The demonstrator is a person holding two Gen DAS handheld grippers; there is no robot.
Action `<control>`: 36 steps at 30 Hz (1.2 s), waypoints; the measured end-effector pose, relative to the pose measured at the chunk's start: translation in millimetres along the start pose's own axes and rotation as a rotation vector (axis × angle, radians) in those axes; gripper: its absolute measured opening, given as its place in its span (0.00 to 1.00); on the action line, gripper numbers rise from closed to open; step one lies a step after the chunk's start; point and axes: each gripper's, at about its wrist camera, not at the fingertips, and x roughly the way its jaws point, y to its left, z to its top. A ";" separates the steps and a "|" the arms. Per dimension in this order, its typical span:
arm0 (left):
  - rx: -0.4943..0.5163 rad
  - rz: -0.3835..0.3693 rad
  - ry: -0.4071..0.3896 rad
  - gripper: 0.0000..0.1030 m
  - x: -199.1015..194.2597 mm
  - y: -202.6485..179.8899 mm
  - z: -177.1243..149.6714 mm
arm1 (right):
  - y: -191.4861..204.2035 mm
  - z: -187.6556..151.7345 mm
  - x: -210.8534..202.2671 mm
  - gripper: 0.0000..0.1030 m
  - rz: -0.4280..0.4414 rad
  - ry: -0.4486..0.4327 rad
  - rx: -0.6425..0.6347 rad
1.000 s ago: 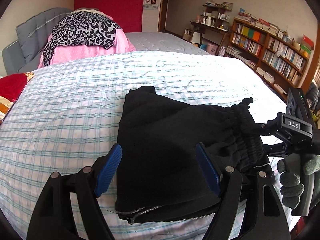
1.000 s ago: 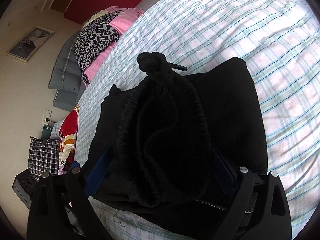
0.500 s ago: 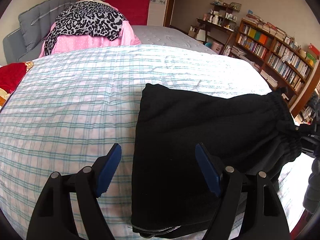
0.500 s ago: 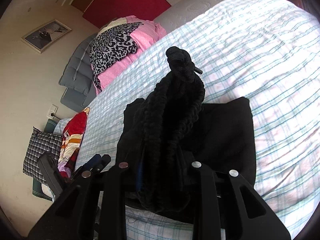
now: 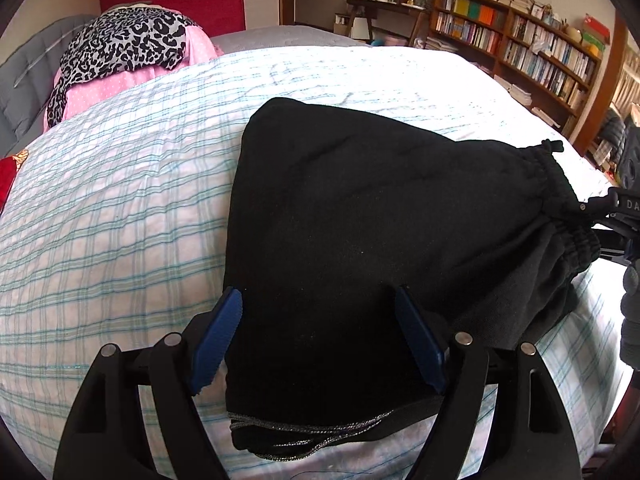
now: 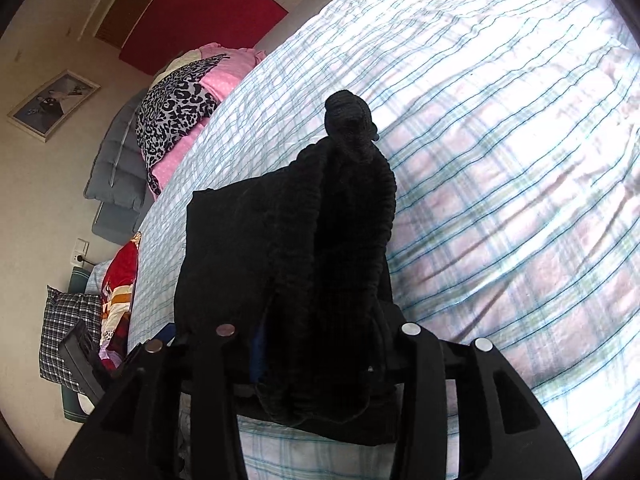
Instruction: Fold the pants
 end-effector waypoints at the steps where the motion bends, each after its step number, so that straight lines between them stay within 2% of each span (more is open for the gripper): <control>1: 0.006 0.004 0.000 0.79 0.9 0.0 -1.3 | 0.0 -0.6 -1.0 0.50 -0.017 -0.003 -0.008; 5: 0.013 0.007 -0.008 0.78 -6.3 -0.2 2.9 | 10.1 -2.6 -16.5 0.55 -0.090 -0.039 -0.093; 9: 0.020 -0.008 -0.057 0.78 -27.0 -6.2 10.9 | 30.8 -8.1 -41.8 0.56 -0.235 -0.146 -0.199; 11: 0.027 -0.030 -0.075 0.78 -35.3 -12.5 12.9 | 48.5 -15.5 -52.1 0.56 -0.296 -0.202 -0.292; 15: 0.051 -0.078 -0.064 0.78 -36.2 -30.3 11.6 | 83.6 -36.2 -42.9 0.56 -0.309 -0.175 -0.466; 20: 0.085 -0.084 -0.014 0.78 -20.5 -43.8 -4.3 | 92.4 -66.1 -14.0 0.56 -0.410 -0.118 -0.606; 23: 0.116 -0.068 -0.003 0.79 -12.2 -46.4 -15.7 | 78.2 -75.1 -3.6 0.56 -0.434 -0.077 -0.610; 28: 0.158 -0.045 -0.014 0.80 -3.1 -51.8 -27.7 | 50.1 -77.1 9.4 0.61 -0.387 -0.051 -0.545; 36: 0.163 -0.040 -0.017 0.83 1.4 -51.2 -31.2 | 53.1 -75.8 7.8 0.62 -0.391 -0.037 -0.537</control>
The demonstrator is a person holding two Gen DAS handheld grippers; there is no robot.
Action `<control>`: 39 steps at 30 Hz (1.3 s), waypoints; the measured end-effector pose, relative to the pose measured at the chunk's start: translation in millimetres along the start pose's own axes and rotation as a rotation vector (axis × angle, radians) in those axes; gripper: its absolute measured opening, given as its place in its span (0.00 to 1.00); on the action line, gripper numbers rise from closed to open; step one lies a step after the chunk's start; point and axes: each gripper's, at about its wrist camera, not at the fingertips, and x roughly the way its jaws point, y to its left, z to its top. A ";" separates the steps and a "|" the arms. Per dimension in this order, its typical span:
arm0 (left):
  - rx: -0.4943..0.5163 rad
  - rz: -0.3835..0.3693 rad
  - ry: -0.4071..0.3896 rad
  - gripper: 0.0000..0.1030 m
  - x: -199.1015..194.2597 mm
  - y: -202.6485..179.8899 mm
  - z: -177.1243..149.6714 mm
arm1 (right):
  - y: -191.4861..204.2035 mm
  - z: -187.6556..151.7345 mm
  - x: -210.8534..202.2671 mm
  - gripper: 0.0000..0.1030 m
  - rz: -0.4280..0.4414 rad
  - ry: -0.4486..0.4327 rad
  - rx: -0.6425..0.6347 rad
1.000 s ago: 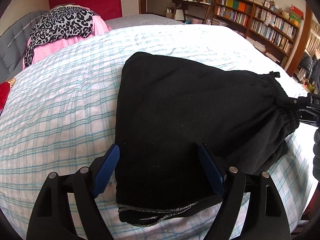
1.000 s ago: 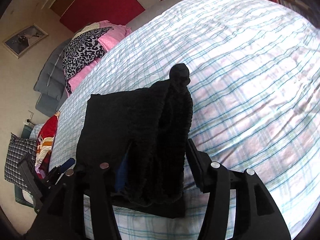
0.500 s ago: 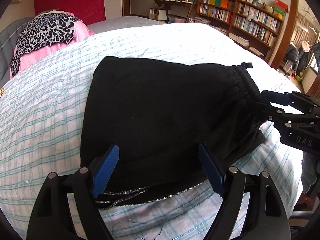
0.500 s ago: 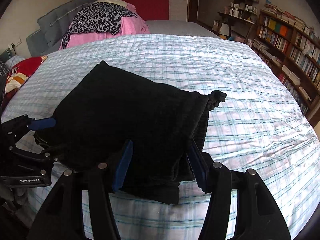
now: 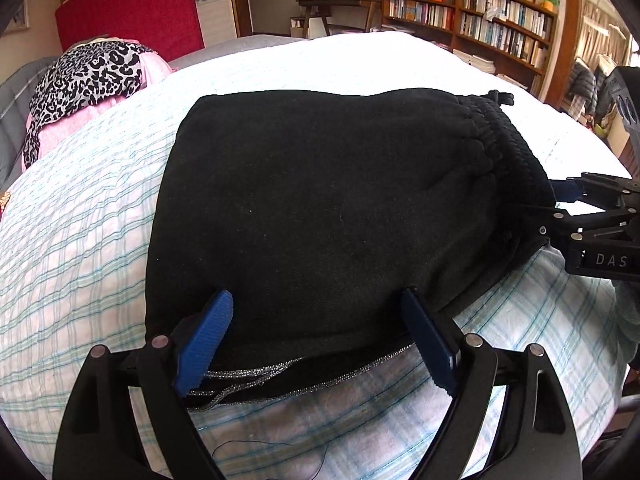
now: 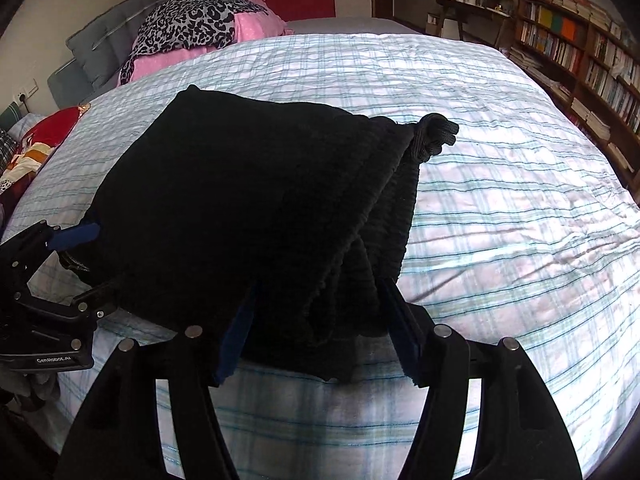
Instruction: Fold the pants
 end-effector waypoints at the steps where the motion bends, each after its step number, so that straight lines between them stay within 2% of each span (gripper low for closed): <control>1: -0.001 0.002 0.001 0.83 -0.6 0.5 0.1 | 1.4 1.8 -4.9 0.62 -0.012 0.000 0.000; 3: -0.008 0.003 0.002 0.83 -2.5 1.6 -0.5 | 7.0 5.2 -24.1 0.62 -0.061 -0.034 -0.020; 6: -0.018 0.002 0.000 0.83 -5.3 1.9 -2.1 | 24.0 11.0 -53.9 0.64 -0.139 -0.143 -0.085; 9: -0.019 0.008 0.000 0.83 -5.0 1.6 -2.2 | 39.4 17.9 -63.8 0.64 -0.109 -0.202 -0.109; 12: -0.021 0.007 0.000 0.83 -5.7 1.8 -2.4 | 49.2 19.5 -43.1 0.64 -0.072 -0.170 -0.143; 17: -0.036 0.000 -0.005 0.83 -5.9 3.0 -5.4 | 45.7 9.8 -4.7 0.64 -0.096 -0.085 -0.157; 20: -0.029 0.002 -0.003 0.83 -2.8 0.1 -7.7 | 42.1 -5.1 10.7 0.65 -0.108 -0.103 -0.179; 29: -0.024 0.017 -0.007 0.84 -4.8 -2.8 -8.3 | 39.6 -8.2 18.5 0.66 -0.105 -0.115 -0.178; 35: -0.086 0.015 -0.019 0.83 -20.6 4.6 -7.4 | 35.4 -7.9 13.9 0.66 -0.100 -0.111 -0.167; 37: -0.093 0.020 -0.022 0.83 -26.2 5.0 -7.4 | 38.6 -6.0 10.9 0.68 -0.112 -0.105 -0.171; 39: -0.098 0.026 -0.029 0.83 -31.9 5.3 -7.6 | 39.1 -5.7 6.3 0.74 -0.106 -0.104 -0.160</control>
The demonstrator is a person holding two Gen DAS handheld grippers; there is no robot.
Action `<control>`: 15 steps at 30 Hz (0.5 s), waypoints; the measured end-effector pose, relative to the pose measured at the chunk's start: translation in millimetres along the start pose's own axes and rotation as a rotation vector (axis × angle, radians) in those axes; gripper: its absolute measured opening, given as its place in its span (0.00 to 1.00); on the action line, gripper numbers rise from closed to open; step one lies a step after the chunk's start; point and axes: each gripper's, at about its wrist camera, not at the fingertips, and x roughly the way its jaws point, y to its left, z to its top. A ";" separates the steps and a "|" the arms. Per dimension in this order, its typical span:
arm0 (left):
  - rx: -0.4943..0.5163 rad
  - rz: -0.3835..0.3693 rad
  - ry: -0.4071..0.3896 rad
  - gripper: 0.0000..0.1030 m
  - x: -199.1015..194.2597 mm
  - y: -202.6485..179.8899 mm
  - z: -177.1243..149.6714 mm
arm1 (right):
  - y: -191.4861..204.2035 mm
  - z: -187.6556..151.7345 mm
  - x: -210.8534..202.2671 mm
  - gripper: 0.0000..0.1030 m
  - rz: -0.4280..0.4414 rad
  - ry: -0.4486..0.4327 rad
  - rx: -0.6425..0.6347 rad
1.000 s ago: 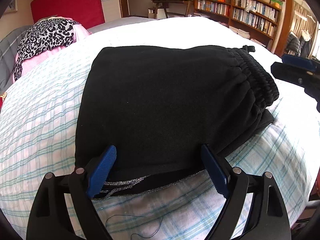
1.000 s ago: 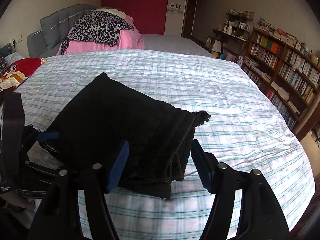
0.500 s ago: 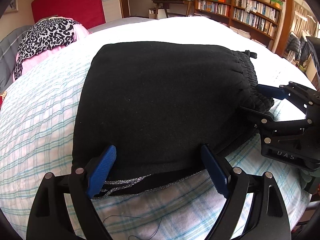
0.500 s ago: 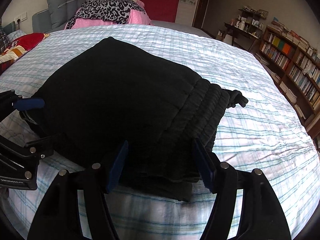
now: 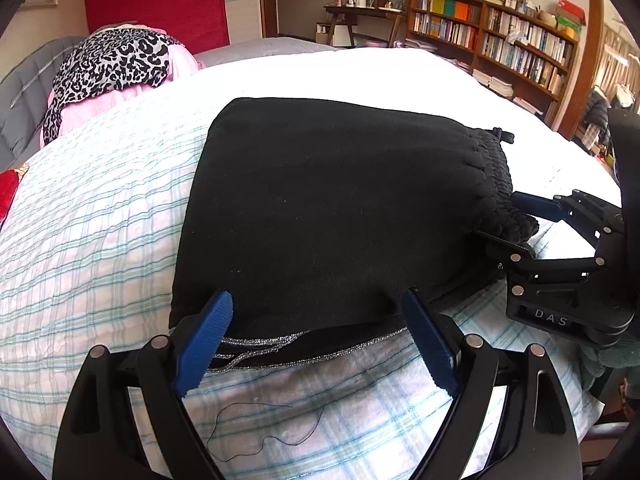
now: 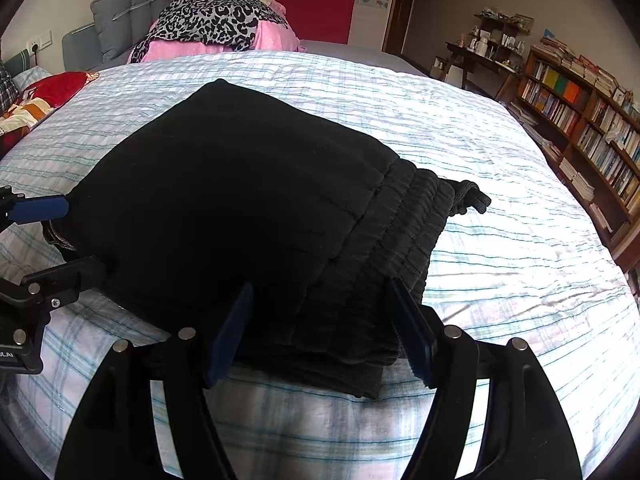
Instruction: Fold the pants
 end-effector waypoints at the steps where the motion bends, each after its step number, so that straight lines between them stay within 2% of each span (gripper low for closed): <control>1: -0.003 0.003 -0.002 0.83 -2.5 0.5 0.3 | -0.5 -0.1 -2.9 0.75 0.004 -0.001 0.012; 6: -0.030 0.010 -0.008 0.84 -10.6 6.3 4.2 | -8.1 -3.1 -18.2 0.85 0.037 -0.010 0.084; 9: -0.073 0.013 0.003 0.88 -9.2 18.6 8.5 | -31.2 -6.1 -22.5 0.85 0.070 0.001 0.235; 15: -0.151 0.037 0.005 0.89 -5.9 47.5 20.2 | -69.5 1.1 -12.4 0.86 0.113 0.029 0.417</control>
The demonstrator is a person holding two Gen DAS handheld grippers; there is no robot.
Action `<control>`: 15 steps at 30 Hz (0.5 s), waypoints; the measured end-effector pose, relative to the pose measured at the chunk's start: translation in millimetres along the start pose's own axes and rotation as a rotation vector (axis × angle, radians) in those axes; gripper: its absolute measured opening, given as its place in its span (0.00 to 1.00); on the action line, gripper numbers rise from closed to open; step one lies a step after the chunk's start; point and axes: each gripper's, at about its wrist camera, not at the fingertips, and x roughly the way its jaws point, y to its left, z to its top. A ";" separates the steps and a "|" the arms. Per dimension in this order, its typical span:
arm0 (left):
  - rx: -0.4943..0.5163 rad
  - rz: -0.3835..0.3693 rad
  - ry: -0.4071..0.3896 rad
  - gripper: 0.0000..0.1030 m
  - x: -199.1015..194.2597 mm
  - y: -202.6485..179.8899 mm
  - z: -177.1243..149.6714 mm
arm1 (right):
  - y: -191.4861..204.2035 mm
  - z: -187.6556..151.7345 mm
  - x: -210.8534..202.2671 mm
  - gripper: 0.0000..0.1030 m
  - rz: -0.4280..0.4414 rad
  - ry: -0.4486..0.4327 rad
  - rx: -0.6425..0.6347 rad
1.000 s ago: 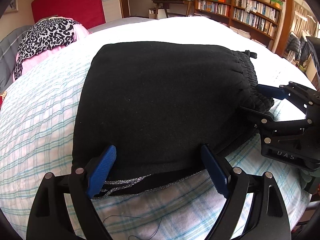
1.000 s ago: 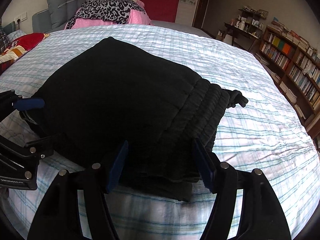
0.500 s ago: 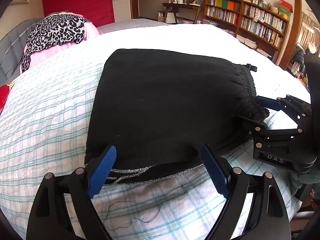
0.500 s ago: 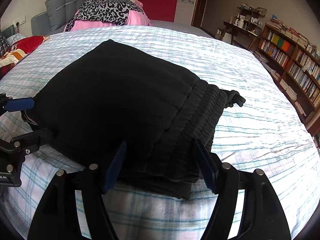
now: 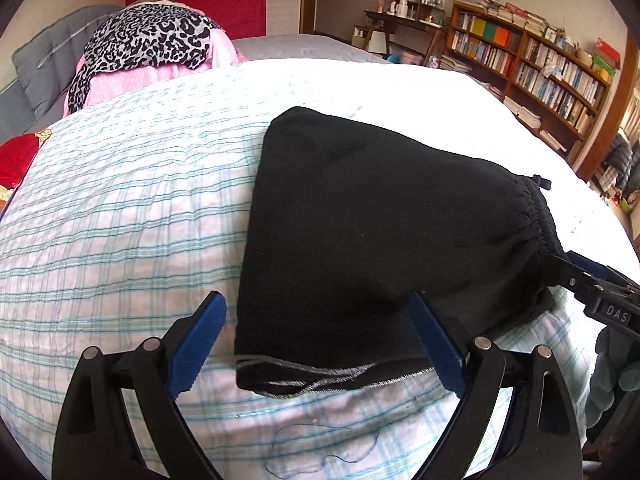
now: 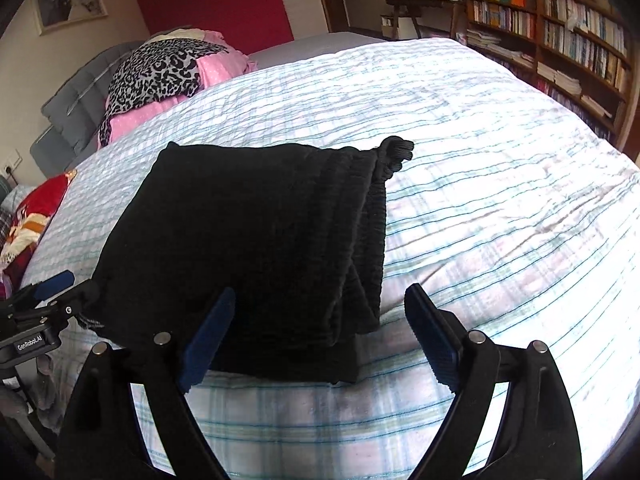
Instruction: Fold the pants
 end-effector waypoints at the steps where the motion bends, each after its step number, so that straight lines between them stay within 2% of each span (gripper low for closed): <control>1: -0.010 0.002 -0.001 0.89 1.1 4.2 2.9 | -3.0 4.8 3.4 0.86 0.009 0.009 0.018; 7: -0.127 -0.044 0.039 0.91 17.9 37.5 21.6 | -17.2 20.1 26.3 0.92 0.068 0.063 0.104; 12: -0.256 -0.133 0.119 0.91 43.1 67.0 32.2 | -24.1 22.6 41.9 0.95 0.108 0.100 0.138; 15: -0.294 -0.191 0.153 0.91 55.2 76.2 37.4 | -28.2 23.7 50.3 0.95 0.156 0.129 0.173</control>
